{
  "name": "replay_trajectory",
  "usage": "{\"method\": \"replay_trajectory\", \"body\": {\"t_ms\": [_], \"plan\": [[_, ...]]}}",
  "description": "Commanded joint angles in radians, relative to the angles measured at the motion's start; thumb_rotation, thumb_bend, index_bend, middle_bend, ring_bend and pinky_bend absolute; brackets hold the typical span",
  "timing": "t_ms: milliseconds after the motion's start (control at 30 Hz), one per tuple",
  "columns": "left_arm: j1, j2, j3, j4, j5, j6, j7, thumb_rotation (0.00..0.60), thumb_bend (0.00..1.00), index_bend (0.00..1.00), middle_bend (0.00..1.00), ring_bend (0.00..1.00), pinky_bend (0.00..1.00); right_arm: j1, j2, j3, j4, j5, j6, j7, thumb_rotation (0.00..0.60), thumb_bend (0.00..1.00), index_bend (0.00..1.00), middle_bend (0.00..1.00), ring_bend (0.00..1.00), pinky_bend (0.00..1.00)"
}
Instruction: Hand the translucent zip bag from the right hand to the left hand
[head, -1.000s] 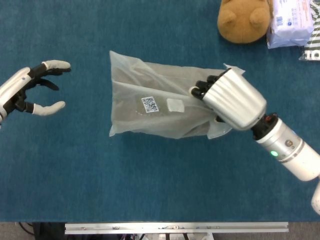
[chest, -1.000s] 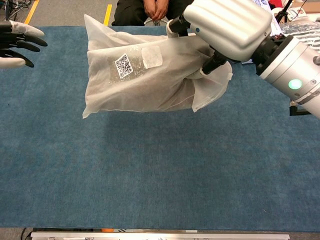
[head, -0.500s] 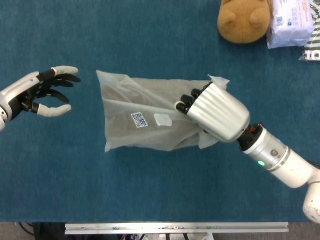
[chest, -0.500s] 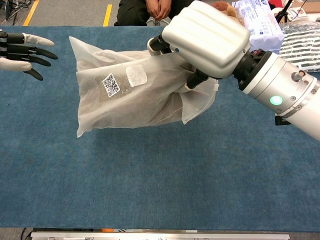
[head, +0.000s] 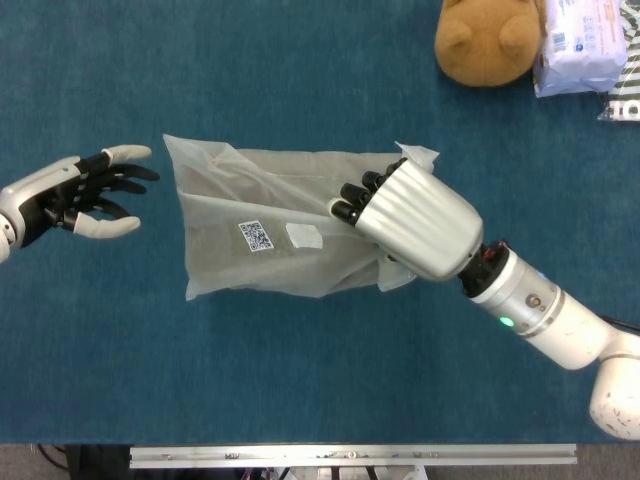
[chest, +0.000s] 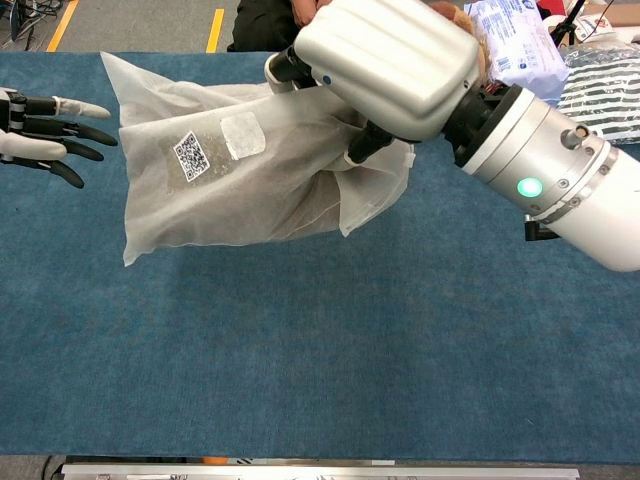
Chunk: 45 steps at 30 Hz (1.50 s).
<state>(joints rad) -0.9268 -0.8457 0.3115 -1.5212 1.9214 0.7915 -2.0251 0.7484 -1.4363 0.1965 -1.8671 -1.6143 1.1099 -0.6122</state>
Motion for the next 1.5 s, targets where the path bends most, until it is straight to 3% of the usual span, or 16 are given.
{"method": "replay_trajectory", "body": {"t_ms": [33, 267, 567, 933, 1067, 1333, 1500], "plan": [[-0.021, -0.008, 0.028, 0.014, 0.021, 0.024, -0.031, 0.6, 0.3, 0.04, 0.15, 0.17, 0.33, 0.004, -0.003, 0.004, 0.004, 0.003, -0.002, -0.003, 0.6, 0.65, 0.79, 0.75, 0.81, 1.0], [-0.066, -0.019, 0.098, 0.018, 0.092, 0.138, -0.181, 0.6, 0.3, 0.04, 0.15, 0.17, 0.35, 0.034, -0.049, 0.029, 0.038, 0.014, -0.01, -0.021, 0.6, 0.65, 0.79, 0.75, 0.81, 1.0], [-0.114, -0.066, 0.16, 0.062, 0.1, 0.218, -0.337, 0.6, 0.3, 0.03, 0.14, 0.18, 0.38, 0.064, -0.11, 0.056, 0.061, 0.035, 0.001, -0.029, 0.6, 0.65, 0.79, 0.75, 0.81, 1.0], [-0.157, -0.093, 0.219, 0.095, 0.118, 0.296, -0.404, 0.6, 0.3, 0.05, 0.15, 0.22, 0.46, 0.093, -0.175, 0.063, 0.107, 0.034, 0.014, -0.032, 0.6, 0.65, 0.79, 0.75, 0.81, 1.0], [-0.168, -0.1, 0.24, 0.095, 0.096, 0.283, -0.417, 0.6, 0.3, 0.14, 0.23, 0.32, 0.55, 0.096, -0.184, 0.063, 0.118, 0.029, 0.025, -0.033, 0.6, 0.65, 0.79, 0.75, 0.81, 1.0], [-0.186, -0.094, 0.262, 0.075, 0.035, 0.243, -0.42, 0.6, 0.41, 0.48, 0.53, 0.6, 0.81, 0.096, -0.198, 0.058, 0.133, 0.024, 0.044, -0.03, 0.6, 0.65, 0.79, 0.75, 0.81, 1.0], [-0.19, -0.088, 0.271, 0.067, 0.001, 0.214, -0.407, 0.6, 0.46, 0.56, 0.63, 0.68, 0.9, 0.092, -0.2, 0.05, 0.139, 0.021, 0.052, -0.027, 0.6, 0.65, 0.79, 0.75, 0.81, 1.0]]}}
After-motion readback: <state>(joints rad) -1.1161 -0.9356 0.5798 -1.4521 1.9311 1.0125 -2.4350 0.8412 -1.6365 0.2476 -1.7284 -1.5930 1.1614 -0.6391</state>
